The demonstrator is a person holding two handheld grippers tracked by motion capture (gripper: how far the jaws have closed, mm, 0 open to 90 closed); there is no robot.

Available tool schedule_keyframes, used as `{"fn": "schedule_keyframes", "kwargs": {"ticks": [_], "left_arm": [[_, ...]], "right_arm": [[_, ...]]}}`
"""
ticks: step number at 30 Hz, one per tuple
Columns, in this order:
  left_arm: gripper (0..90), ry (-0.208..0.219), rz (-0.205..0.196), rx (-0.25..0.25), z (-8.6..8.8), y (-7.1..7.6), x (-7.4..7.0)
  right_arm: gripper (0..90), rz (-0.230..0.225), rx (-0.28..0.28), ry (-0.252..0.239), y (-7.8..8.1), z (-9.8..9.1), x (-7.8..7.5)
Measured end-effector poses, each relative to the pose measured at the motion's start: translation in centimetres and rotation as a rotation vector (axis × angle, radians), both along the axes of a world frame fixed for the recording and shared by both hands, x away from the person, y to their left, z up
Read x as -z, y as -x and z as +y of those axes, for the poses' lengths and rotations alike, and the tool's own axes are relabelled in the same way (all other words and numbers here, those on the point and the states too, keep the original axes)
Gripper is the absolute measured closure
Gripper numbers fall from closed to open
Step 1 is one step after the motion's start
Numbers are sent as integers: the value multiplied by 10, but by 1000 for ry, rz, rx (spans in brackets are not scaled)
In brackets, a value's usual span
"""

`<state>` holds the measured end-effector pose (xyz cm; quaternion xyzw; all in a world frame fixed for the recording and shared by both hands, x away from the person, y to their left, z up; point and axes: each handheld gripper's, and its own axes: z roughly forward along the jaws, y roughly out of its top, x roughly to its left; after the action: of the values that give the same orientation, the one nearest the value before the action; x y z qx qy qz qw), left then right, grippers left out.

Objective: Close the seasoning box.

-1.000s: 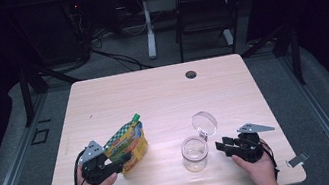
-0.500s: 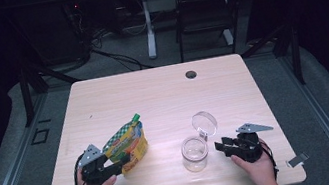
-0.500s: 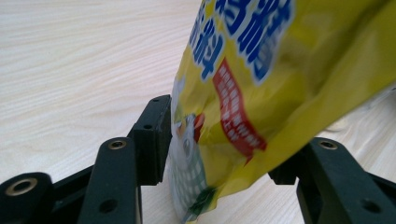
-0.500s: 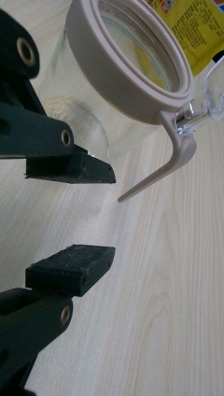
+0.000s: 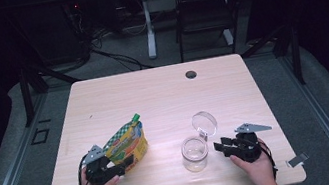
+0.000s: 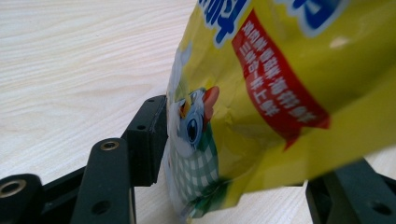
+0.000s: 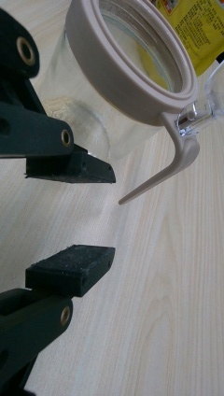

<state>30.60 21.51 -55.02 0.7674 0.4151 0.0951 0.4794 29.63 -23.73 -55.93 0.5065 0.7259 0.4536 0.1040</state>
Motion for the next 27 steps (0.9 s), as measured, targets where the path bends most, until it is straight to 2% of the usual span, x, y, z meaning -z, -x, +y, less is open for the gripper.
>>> {"fn": "schedule_keyframes", "kwargs": {"ticks": [16, 27], "left_arm": [[409, -12, 34, 20, -4, -10, 11], [373, -9, 34, 17, -7, -14, 19]], "right_arm": [[570, 4, -7, 4, -1, 2, 1], [567, 8, -10, 3, -1, 2, 2]]}}
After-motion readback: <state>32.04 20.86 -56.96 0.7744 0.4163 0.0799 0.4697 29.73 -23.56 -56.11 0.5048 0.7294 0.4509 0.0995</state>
